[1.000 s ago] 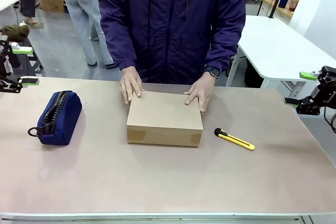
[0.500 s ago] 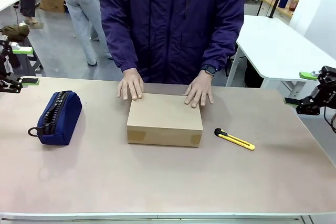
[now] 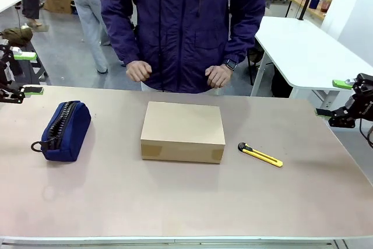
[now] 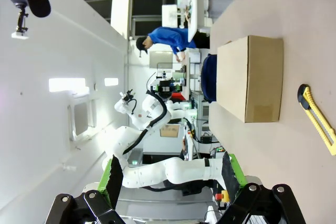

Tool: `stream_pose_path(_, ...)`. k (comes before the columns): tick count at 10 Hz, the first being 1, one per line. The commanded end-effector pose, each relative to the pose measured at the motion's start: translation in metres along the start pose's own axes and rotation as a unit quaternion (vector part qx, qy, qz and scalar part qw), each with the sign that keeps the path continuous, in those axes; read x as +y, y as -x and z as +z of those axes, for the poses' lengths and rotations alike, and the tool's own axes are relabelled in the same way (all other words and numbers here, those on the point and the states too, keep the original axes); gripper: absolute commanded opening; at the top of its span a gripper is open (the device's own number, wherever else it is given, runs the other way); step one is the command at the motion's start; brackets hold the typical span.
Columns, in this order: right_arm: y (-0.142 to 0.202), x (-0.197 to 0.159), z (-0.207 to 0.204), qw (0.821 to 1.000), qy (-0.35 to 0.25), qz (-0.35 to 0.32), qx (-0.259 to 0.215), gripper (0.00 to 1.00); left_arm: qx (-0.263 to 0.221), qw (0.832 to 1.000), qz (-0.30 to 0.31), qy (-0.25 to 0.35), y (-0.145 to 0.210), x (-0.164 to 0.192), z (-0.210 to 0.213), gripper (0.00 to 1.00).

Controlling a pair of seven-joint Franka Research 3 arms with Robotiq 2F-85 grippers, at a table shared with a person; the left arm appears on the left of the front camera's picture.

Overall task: Pack the item into the box.
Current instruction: Close the Mailer Box.

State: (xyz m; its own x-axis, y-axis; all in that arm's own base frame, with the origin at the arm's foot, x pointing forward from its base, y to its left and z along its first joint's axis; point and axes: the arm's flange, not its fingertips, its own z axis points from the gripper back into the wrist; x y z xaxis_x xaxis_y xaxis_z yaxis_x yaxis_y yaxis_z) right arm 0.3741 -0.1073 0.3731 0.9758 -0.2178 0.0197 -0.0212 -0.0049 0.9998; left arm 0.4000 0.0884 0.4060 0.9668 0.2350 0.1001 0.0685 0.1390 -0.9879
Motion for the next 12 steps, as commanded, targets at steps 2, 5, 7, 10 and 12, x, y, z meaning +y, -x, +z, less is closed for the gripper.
stream_pose_path(2, 0.003, 0.003, 0.0006, 1.0, -0.003, 0.006, 0.004, 1.0, -0.002, 1.0, 0.004, -0.004, 0.0002, -0.005, -0.0009, 1.0)
stream_pose_path(5, 0.003, 0.003, 0.0006, 1.0, -0.003, 0.006, 0.004, 1.0, -0.002, 1.0, 0.004, -0.004, 0.0002, -0.005, -0.0009, 1.0)
stream_pose_path(7, 0.003, 0.003, 0.0006, 1.0, -0.003, 0.006, 0.004, 1.0, -0.002, 1.0, 0.004, -0.004, 0.0002, -0.005, -0.0009, 1.0)
stream_pose_path(10, 0.003, 0.003, 0.0006, 1.0, -0.003, 0.006, 0.004, 1.0, -0.002, 1.0, 0.004, -0.004, 0.0002, -0.005, -0.0009, 1.0)
stream_pose_path(12, 0.003, 0.003, 0.0006, 1.0, -0.003, 0.006, 0.004, 1.0, -0.002, 1.0, 0.004, -0.004, 0.0002, -0.005, -0.0009, 1.0)
